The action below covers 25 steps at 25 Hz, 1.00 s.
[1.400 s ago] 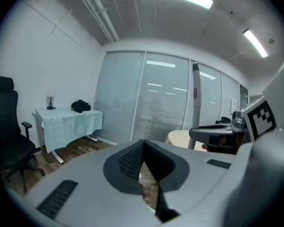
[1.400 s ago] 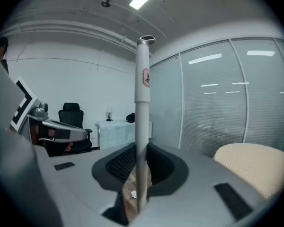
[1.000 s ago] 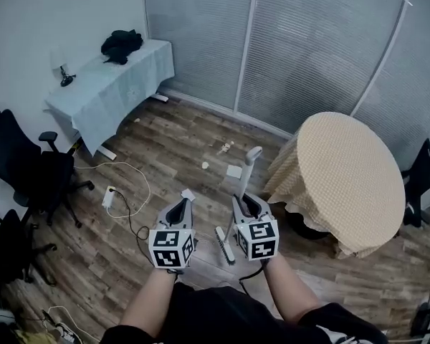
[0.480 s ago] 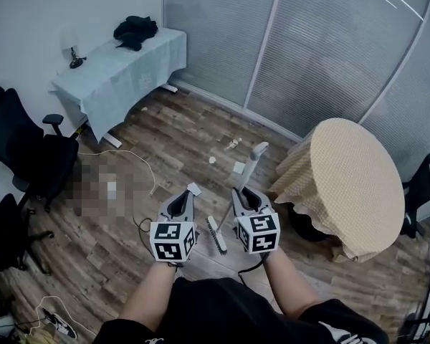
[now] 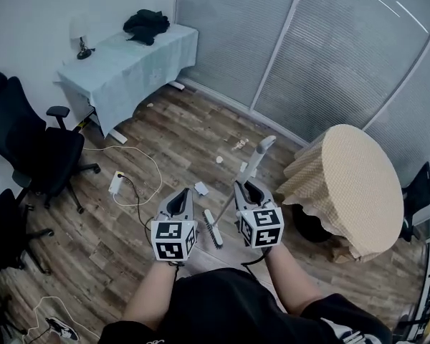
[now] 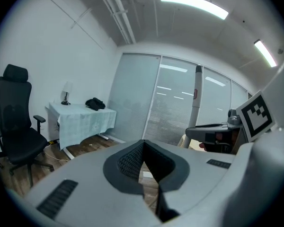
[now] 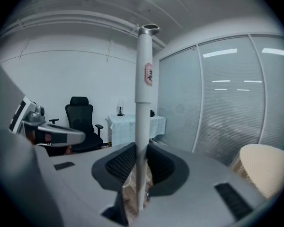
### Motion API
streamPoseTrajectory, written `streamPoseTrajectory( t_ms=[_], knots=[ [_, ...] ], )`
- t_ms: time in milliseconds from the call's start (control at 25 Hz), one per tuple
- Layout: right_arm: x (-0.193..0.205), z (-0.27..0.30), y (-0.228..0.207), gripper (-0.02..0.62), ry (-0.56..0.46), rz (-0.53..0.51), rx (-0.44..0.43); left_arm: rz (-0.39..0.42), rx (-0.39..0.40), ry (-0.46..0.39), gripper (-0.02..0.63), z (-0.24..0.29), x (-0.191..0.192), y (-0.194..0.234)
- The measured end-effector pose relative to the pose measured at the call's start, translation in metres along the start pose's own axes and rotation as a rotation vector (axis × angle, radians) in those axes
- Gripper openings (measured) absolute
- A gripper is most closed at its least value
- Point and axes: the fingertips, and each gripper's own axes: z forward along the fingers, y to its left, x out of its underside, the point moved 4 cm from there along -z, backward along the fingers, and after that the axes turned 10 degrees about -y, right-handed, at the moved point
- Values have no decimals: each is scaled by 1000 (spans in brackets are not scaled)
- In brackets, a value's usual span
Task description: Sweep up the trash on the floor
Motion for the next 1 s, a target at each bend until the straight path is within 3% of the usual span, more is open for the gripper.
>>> streamPoseTrajectory(
  t_ms=[520, 1000],
  knots=[
    [-1, 57, 86, 92, 47, -106, -175, -81, -57, 20, -6, -25, 13, 77],
    [17, 126, 63, 87, 44, -68, -259, -46, -116, 32, -6, 32, 13, 99]
  ],
)
